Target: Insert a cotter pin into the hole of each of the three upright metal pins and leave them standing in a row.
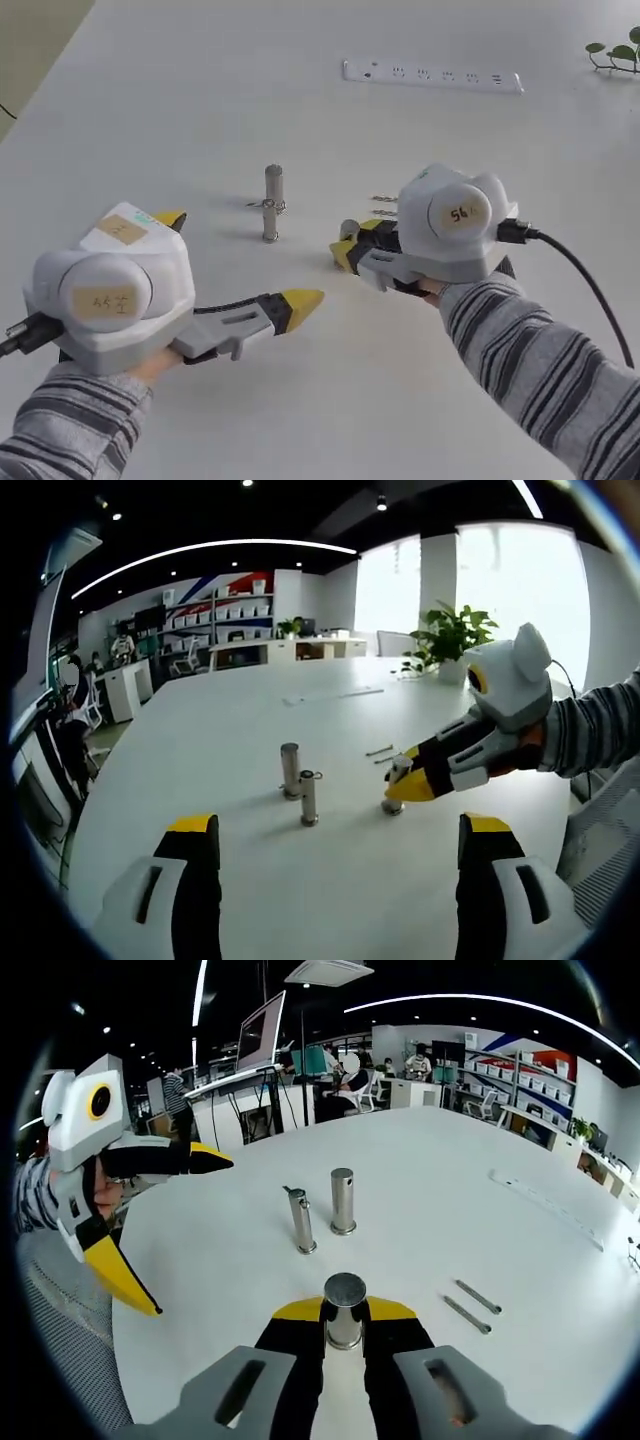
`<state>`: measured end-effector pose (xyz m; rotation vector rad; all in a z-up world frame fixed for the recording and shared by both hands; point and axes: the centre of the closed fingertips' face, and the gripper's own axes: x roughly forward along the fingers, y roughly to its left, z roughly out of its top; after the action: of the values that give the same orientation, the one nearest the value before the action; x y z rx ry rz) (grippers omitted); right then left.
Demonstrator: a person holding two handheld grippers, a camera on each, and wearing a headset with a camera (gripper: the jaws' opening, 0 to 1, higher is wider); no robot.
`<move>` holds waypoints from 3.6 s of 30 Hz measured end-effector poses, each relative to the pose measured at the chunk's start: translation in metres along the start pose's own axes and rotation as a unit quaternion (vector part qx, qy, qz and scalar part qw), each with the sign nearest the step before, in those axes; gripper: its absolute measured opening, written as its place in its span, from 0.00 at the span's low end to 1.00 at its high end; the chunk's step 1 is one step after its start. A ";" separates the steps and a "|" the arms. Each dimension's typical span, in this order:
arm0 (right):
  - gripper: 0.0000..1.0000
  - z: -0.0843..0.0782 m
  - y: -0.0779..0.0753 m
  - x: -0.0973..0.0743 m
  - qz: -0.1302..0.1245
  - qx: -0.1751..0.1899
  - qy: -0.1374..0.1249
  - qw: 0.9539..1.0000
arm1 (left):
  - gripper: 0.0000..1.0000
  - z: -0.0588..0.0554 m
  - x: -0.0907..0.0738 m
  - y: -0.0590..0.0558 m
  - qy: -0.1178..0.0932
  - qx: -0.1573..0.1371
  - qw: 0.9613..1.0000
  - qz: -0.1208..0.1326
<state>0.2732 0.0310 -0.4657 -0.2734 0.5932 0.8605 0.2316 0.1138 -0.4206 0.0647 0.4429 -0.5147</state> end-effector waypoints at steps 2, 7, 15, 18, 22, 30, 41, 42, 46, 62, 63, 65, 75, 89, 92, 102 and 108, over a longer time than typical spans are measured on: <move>0.08 -0.001 0.000 -0.001 -0.001 -0.007 0.001 1.000 | 0.99 0.000 0.000 0.000 0.001 0.000 1.000 0.001; 0.09 -0.001 0.001 -0.001 -0.004 -0.012 0.001 1.000 | 0.99 -0.002 0.000 -0.001 0.004 0.001 1.000 0.000; 0.13 -0.005 0.003 -0.001 0.001 -0.001 0.008 1.000 | 0.99 -0.004 0.001 -0.002 0.007 -0.003 1.000 -0.002; 0.16 -0.008 0.003 -0.006 0.002 -0.008 0.011 1.000 | 0.99 -0.004 0.000 -0.002 0.007 -0.006 1.000 -0.001; 0.22 -0.011 0.005 -0.014 0.014 -0.004 0.013 1.000 | 0.99 -0.002 -0.002 0.000 0.004 -0.009 1.000 0.002; 0.25 -0.016 -0.003 -0.034 0.031 -0.022 0.030 0.999 | 0.99 0.000 -0.005 0.000 0.004 -0.009 1.000 0.005; 0.23 -0.015 -0.030 -0.047 0.055 -0.059 0.079 0.994 | 0.99 0.002 -0.005 -0.004 0.006 -0.005 1.000 -0.001; 0.23 -0.015 -0.033 -0.047 0.056 -0.062 0.087 0.993 | 0.99 0.002 -0.005 -0.004 0.007 -0.005 1.000 -0.002; 0.22 -0.015 -0.044 -0.044 0.059 -0.086 0.106 0.989 | 0.99 0.003 -0.005 -0.002 0.007 -0.006 1.000 -0.001; 0.19 -0.020 -0.080 -0.025 0.087 -0.137 0.188 0.969 | 0.99 0.003 -0.006 0.002 0.013 -0.019 1.000 0.001; 0.18 -0.021 -0.081 -0.024 0.088 -0.141 0.192 0.967 | 0.99 0.003 -0.006 0.002 0.013 -0.019 1.000 0.001; 0.17 -0.023 -0.084 -0.021 0.093 -0.147 0.201 0.964 | 0.99 0.003 -0.006 0.001 0.014 -0.019 1.000 0.002; 0.10 -0.032 -0.101 -0.007 0.113 -0.167 0.232 0.952 | 0.99 0.001 -0.007 0.000 0.019 -0.018 1.000 0.003; 0.00 -0.036 -0.102 0.000 0.132 -0.217 0.248 0.935 | 0.98 -0.003 -0.005 0.001 0.026 -0.017 1.000 0.000; 0.00 -0.036 -0.102 0.001 0.131 -0.228 0.254 0.931 | 0.98 -0.003 -0.005 0.002 0.027 -0.015 1.000 0.000; 0.00 -0.035 -0.095 -0.003 0.131 -0.260 0.248 0.924 | 0.94 -0.003 -0.006 -0.003 0.030 -0.011 0.999 -0.010; 0.00 -0.027 -0.090 -0.008 0.123 -0.254 0.220 0.934 | 0.89 0.001 -0.008 -0.005 0.027 -0.006 1.000 -0.013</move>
<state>0.3284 -0.0430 -0.4832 -0.8953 0.8266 1.2046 0.2231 0.1129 -0.4165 0.0608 0.5009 -0.5375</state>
